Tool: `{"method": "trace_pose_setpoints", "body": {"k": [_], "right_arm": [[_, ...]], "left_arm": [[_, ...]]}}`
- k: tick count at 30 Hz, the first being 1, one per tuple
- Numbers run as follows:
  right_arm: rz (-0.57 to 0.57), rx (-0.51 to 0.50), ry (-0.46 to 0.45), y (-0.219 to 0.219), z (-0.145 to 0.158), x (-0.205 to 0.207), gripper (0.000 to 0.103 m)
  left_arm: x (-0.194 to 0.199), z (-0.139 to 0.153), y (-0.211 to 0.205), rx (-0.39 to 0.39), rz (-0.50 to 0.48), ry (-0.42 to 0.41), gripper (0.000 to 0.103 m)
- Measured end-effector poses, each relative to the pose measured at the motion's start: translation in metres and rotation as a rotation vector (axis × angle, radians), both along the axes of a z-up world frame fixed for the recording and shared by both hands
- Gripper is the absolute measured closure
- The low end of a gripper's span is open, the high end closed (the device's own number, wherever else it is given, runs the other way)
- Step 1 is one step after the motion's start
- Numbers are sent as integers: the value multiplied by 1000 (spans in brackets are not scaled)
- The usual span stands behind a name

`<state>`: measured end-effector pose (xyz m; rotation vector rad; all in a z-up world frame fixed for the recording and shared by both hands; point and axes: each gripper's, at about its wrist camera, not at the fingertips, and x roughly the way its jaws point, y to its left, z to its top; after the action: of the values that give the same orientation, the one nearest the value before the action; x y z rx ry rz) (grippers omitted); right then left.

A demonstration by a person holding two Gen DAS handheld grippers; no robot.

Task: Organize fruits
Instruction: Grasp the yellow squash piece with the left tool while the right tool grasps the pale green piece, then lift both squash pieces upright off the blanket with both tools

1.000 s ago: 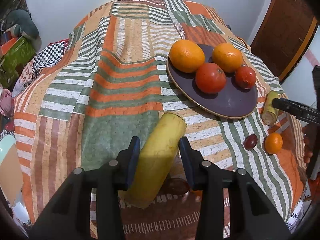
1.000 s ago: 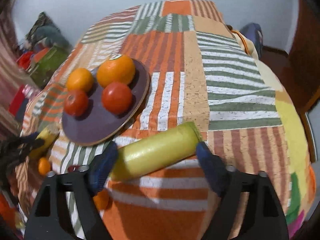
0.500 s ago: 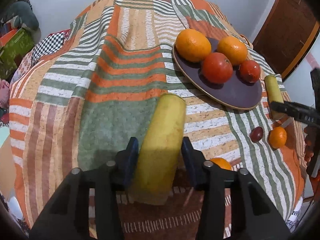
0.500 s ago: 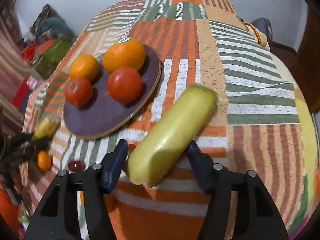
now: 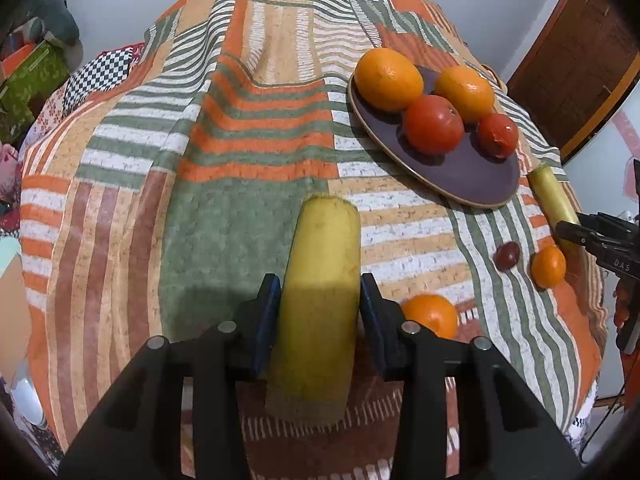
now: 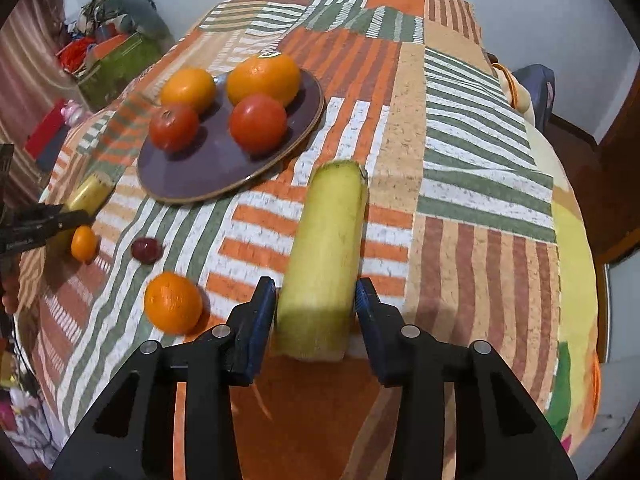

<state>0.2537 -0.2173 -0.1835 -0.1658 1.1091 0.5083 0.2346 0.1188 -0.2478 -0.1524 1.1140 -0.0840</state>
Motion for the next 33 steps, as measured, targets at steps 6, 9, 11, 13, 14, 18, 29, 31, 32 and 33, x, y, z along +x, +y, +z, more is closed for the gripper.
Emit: {"method": "trace_pose_setpoints", "body": {"k": [6,9,11,13,14,18,29,31,32,33], "right_arm": [[-36,29,15,2,-10,13,66],[-43,49,2,0,-7,12,69],[-44,60,-12,0,-4,10,69],[-47,81,-25,1,2,7,70],[-45,85,-35,2,5,7,70],[-24,111,-79,14,25,3,70],[66,147,-182,53,62,3,71],[85,144,-194,62,66,5,71],[91,142,-198,66,67,6,71],[99,138,-202,70,69,7,71]], "left_arm": [[11,-2,-6,38,-2,-17,64],[9,2,-5,43,4,-32,65],[6,7,-2,33,10,-50,66],[3,15,1,30,17,-67,66],[2,19,1,32,21,-77,66],[-5,36,6,30,31,-119,66],[-10,78,-1,26,19,-225,66],[-10,83,-3,15,13,-236,66],[-11,85,-5,13,9,-241,66],[-12,86,-6,12,7,-244,66]]}}
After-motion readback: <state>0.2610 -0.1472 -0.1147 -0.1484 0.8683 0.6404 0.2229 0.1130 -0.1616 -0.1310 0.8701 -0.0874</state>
